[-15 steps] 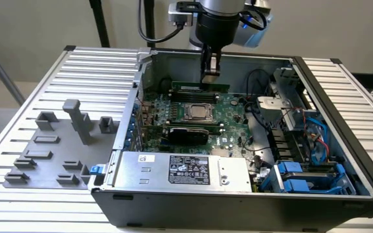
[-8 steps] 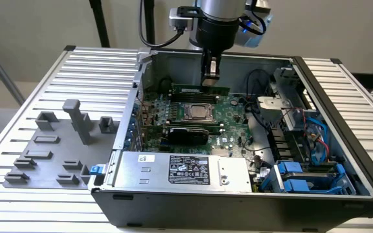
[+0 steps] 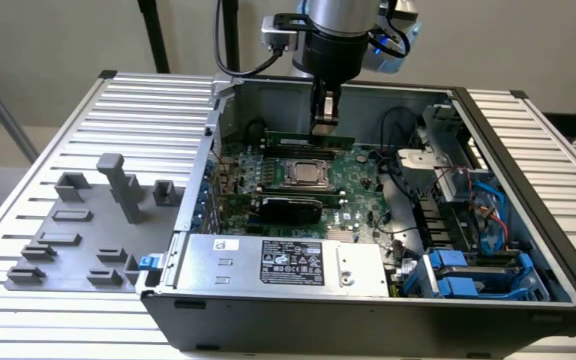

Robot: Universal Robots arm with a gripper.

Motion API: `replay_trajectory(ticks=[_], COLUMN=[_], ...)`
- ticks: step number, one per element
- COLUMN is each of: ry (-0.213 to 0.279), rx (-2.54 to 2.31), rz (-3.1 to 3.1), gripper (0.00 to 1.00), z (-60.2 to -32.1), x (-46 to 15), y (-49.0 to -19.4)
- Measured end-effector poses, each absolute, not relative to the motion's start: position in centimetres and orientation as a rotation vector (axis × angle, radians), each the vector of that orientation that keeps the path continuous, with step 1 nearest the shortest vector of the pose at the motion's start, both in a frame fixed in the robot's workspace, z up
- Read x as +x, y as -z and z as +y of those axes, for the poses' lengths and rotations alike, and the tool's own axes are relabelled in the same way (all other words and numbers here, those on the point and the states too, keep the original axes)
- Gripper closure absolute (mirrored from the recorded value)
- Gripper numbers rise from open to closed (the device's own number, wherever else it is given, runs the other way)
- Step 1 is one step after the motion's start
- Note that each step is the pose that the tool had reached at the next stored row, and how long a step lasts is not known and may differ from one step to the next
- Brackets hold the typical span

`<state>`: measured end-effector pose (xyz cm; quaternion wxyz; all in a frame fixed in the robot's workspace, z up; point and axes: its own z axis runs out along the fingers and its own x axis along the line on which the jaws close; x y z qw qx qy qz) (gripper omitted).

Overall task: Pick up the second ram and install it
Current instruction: 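Insert the second ram into the second slot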

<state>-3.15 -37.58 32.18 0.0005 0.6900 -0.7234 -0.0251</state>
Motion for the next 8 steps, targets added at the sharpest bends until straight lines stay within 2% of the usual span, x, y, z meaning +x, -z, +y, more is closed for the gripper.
replay_trajectory(ticks=[8], ry=[0.079], rx=[2.167], rz=[-2.272], gripper=[0.87], z=[-37.57], x=[-3.15], y=[-32.18])
